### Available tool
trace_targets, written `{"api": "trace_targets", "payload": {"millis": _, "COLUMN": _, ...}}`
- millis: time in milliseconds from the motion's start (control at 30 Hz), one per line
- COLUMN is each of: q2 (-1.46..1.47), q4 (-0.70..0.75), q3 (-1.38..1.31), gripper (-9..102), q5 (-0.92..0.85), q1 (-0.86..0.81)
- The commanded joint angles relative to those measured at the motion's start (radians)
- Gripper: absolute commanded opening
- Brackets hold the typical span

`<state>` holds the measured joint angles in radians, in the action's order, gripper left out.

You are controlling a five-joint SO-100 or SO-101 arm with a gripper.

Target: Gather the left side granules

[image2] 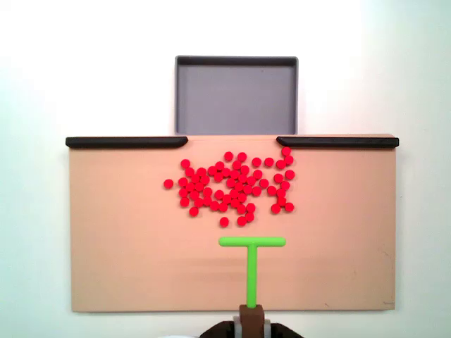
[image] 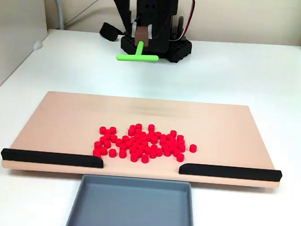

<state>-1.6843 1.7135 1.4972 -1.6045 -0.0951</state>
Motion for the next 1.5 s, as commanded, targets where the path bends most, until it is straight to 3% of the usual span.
{"api": "trace_targets", "payload": {"millis": 0, "q2": -0.048, "q4": -0.003, "q3": -0.023, "gripper": 0, "q5": -0.026, "q1": -0.049}}
{"api": "trace_targets", "payload": {"millis": 1467, "q2": -0.048, "q4": -0.003, "q3": -0.021, "gripper": 0, "q5": 0.032, "q1": -0.048}}
